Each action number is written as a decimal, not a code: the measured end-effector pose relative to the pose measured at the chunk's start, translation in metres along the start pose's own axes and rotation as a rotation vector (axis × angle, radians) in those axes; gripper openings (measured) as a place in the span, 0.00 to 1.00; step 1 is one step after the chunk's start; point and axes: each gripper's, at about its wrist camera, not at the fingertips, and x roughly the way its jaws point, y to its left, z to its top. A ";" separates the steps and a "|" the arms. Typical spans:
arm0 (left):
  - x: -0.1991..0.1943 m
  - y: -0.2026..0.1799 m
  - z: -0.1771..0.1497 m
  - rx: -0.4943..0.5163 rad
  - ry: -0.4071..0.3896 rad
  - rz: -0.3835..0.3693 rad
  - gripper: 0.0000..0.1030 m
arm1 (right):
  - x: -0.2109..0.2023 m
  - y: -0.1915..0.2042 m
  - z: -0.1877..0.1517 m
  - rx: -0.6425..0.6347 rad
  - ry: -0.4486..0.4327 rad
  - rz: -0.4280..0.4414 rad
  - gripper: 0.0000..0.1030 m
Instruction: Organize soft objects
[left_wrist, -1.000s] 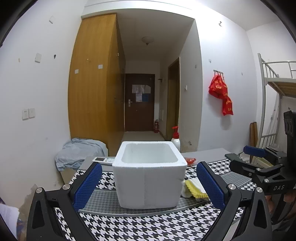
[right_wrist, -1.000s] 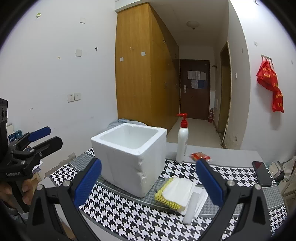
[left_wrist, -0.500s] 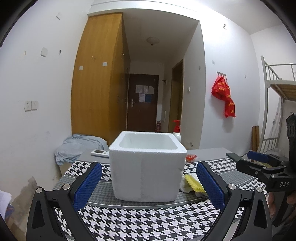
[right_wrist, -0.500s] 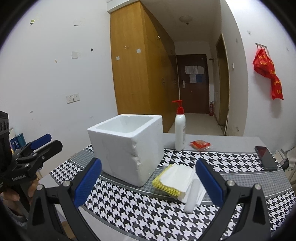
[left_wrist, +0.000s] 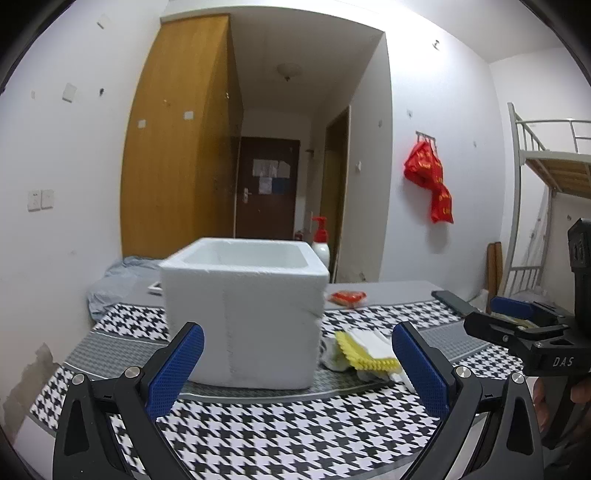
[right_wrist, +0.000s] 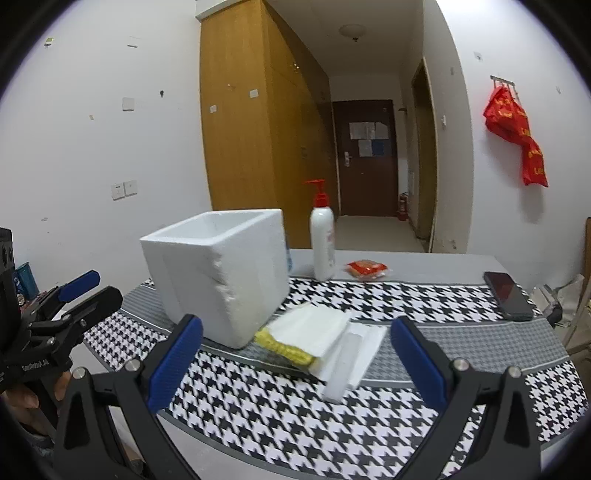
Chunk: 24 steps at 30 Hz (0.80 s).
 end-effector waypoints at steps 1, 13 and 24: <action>0.002 -0.002 -0.001 0.004 0.004 -0.006 0.99 | 0.000 -0.003 -0.002 0.003 0.004 -0.001 1.00; 0.024 -0.033 -0.007 0.030 0.037 -0.037 0.99 | 0.011 -0.032 -0.014 0.013 0.071 -0.005 1.00; 0.053 -0.063 -0.004 0.070 0.095 -0.089 0.99 | 0.014 -0.053 -0.016 0.003 0.092 -0.025 1.00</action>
